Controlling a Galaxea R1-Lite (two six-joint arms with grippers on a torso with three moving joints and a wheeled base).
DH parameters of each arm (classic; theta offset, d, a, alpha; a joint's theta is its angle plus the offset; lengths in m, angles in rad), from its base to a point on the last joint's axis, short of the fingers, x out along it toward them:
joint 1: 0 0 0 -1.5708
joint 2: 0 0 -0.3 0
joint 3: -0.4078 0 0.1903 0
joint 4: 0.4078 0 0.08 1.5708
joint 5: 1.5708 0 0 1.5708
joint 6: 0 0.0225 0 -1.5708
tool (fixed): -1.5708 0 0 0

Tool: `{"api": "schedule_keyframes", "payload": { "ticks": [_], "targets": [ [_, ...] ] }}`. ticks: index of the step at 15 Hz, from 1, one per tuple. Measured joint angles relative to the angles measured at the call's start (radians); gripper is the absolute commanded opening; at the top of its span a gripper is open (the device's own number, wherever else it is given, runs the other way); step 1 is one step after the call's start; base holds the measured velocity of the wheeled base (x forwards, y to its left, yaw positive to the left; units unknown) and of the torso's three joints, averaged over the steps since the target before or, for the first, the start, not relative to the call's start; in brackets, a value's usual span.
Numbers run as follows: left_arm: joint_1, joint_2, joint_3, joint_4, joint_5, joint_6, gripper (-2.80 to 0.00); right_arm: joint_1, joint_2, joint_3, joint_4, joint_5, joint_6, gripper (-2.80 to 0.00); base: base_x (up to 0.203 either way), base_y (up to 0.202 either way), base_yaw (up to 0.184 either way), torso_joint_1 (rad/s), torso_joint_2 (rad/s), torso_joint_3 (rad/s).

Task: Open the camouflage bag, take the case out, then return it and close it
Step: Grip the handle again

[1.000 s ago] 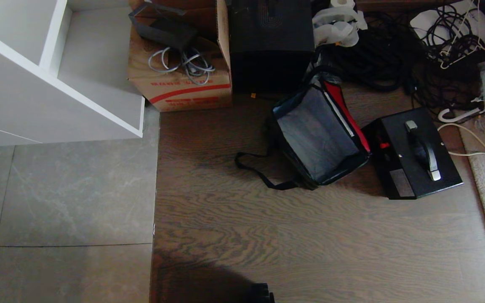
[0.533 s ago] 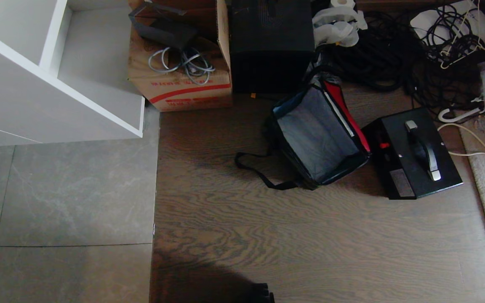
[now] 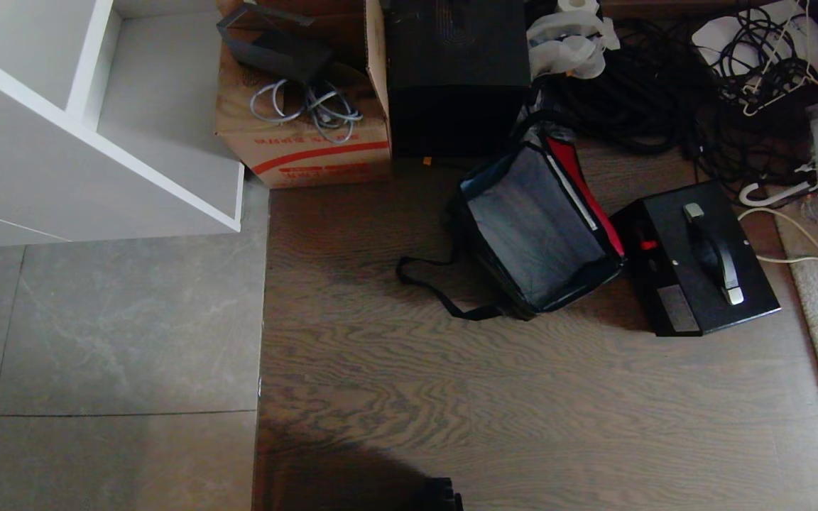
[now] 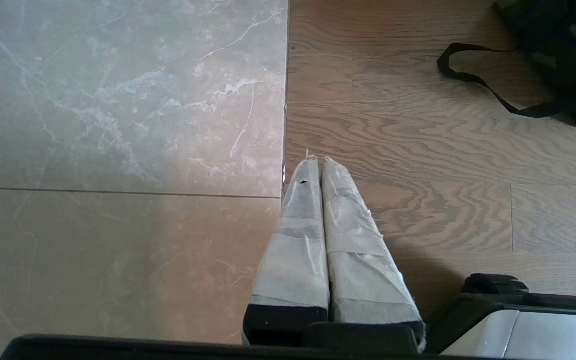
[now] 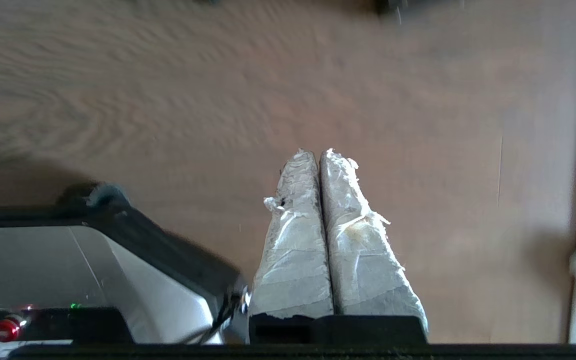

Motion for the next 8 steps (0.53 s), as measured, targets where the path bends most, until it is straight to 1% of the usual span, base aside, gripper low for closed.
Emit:
{"api": "schedule_keyframes", "payload": {
  "ticks": [4,8],
  "targets": [
    [0.0,0.0,0.0,0.0,0.0,0.0,-2.8,0.028,-0.159,0.0,0.0,0.0,0.002,-2.8,0.0,0.0,0.0,0.0,0.0,0.0],
    [0.0,0.0,0.0,0.0,0.0,-0.001,-2.8,0.034,-0.207,0.0,0.002,-0.003,0.011,-2.8,0.0,0.0,0.0,0.0,0.0,0.0]
  ]
}}
